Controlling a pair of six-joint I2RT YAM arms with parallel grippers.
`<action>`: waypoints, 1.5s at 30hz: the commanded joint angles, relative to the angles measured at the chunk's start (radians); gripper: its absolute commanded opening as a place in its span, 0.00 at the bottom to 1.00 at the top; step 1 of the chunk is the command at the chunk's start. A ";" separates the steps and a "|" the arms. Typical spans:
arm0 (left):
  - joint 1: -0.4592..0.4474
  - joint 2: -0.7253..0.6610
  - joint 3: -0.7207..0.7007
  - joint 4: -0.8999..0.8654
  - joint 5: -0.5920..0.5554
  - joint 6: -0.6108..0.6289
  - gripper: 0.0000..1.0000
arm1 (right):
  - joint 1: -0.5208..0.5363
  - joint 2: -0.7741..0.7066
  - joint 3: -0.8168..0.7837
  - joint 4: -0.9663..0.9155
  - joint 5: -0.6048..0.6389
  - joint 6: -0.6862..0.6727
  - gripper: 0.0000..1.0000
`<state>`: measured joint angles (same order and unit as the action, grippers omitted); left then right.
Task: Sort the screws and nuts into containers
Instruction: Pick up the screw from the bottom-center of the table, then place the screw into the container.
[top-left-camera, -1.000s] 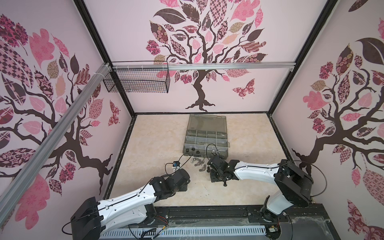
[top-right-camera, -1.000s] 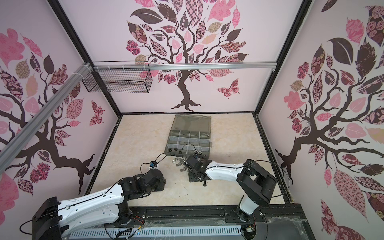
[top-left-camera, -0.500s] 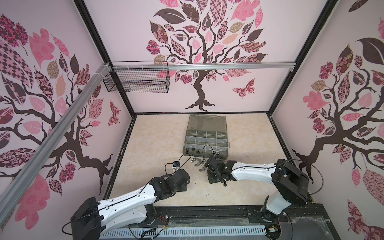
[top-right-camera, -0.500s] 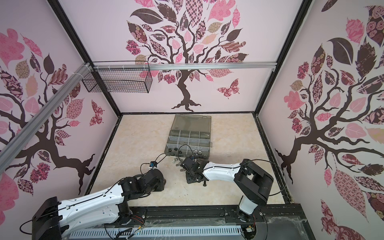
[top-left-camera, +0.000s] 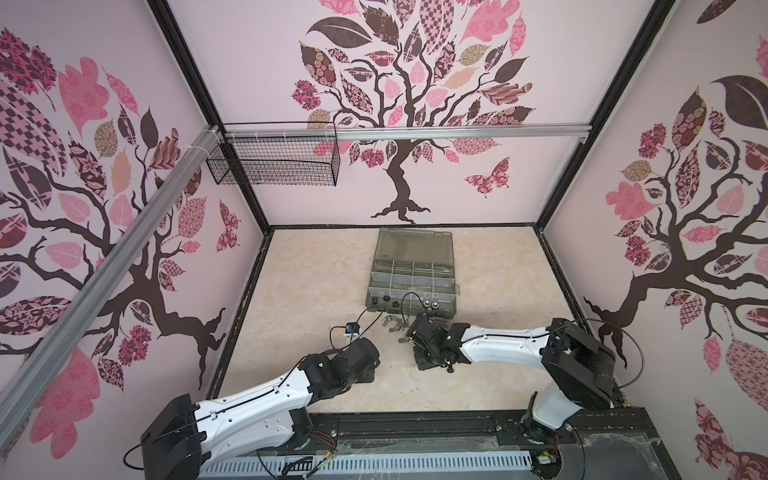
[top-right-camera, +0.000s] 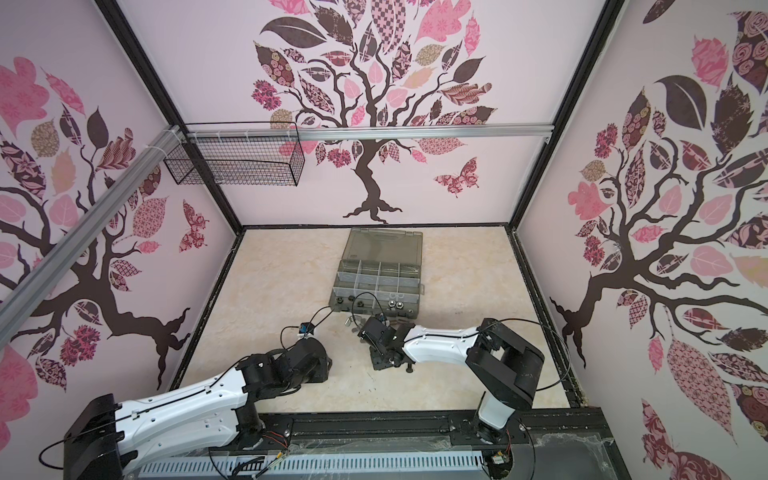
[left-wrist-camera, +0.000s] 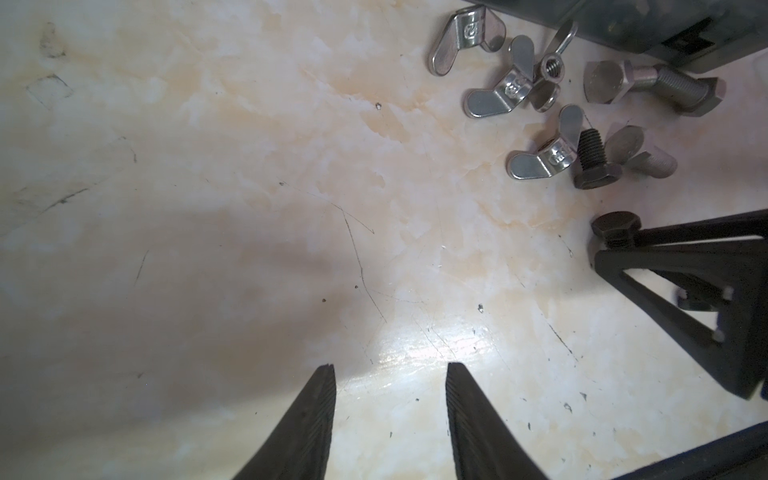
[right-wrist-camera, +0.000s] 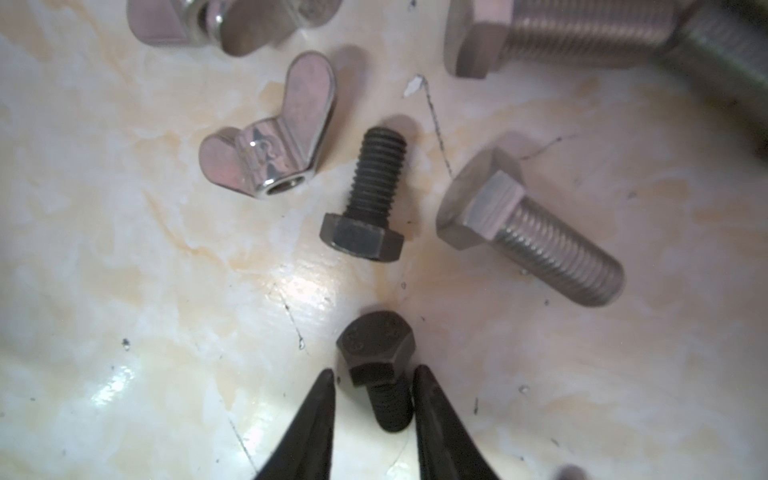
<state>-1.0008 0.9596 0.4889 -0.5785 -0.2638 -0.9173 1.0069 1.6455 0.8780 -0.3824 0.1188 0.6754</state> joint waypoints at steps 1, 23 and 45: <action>0.004 -0.023 -0.021 -0.012 -0.006 -0.008 0.48 | 0.007 0.030 0.016 -0.052 0.038 -0.012 0.27; 0.005 -0.082 -0.048 -0.011 0.002 -0.032 0.48 | -0.225 -0.102 0.280 -0.188 0.093 -0.282 0.11; 0.004 -0.205 -0.068 -0.077 0.001 -0.077 0.48 | -0.472 0.173 0.530 -0.151 0.117 -0.416 0.13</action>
<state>-1.0008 0.7639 0.4496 -0.6426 -0.2607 -0.9806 0.5564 1.7775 1.3991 -0.5274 0.2256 0.2718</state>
